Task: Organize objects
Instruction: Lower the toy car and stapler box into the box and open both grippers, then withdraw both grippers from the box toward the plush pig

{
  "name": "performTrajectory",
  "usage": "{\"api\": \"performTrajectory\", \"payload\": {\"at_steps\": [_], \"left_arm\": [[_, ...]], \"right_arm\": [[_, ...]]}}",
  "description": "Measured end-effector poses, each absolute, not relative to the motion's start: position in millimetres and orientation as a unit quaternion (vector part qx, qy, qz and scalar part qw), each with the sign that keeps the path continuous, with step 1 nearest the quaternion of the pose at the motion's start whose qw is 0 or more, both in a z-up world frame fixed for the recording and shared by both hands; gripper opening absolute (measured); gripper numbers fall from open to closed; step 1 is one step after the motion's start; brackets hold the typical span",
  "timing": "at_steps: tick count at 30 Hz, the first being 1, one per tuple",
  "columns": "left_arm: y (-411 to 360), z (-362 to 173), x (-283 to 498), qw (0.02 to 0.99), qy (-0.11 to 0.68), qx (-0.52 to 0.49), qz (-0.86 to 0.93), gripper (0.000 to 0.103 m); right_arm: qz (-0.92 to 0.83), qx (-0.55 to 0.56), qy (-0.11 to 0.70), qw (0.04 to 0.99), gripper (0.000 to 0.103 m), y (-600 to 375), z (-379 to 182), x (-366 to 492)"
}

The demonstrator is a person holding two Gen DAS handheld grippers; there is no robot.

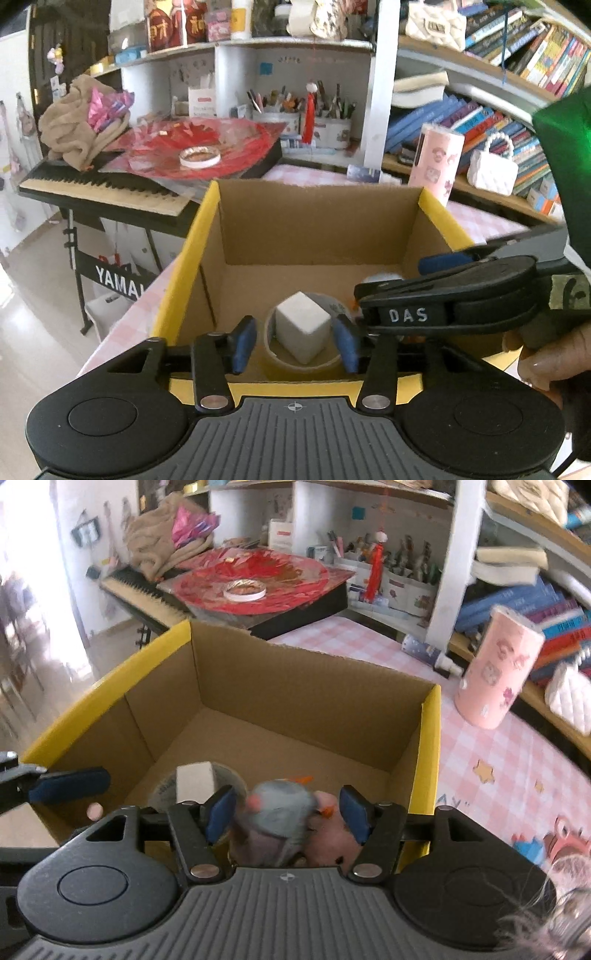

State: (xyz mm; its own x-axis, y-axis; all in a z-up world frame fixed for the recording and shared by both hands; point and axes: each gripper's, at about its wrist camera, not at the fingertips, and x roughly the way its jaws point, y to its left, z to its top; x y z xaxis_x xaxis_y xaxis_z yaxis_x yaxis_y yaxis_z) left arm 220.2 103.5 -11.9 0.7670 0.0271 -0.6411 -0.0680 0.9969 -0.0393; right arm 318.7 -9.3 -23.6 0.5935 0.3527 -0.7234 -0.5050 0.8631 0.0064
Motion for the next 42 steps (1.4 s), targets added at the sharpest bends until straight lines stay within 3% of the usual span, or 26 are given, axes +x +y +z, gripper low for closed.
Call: {"api": "performTrajectory", "payload": {"at_steps": [3, 11, 20, 42], "left_arm": [[107.0, -2.0, 210.5, 0.947, 0.319, -0.030, 0.028, 0.056], [115.9, 23.1, 177.3, 0.963, 0.263, -0.028, 0.040, 0.080], [124.2, 23.7, 140.1, 0.966, 0.256, -0.029, 0.032, 0.092], [133.0, -13.0, 41.5, 0.943, 0.330, -0.031, 0.026, 0.094]], "right_arm": [[0.230, -0.066, 0.375, 0.896, 0.065, -15.4, -15.1, 310.2], [0.201, -0.051, 0.299, 0.932, 0.073, -28.0, 21.6, 267.6], [0.163, -0.058, 0.264, 0.949, 0.080, -38.9, 29.9, 206.2], [0.095, -0.074, 0.317, 0.941, 0.091, -34.2, -20.1, 74.4]]}}
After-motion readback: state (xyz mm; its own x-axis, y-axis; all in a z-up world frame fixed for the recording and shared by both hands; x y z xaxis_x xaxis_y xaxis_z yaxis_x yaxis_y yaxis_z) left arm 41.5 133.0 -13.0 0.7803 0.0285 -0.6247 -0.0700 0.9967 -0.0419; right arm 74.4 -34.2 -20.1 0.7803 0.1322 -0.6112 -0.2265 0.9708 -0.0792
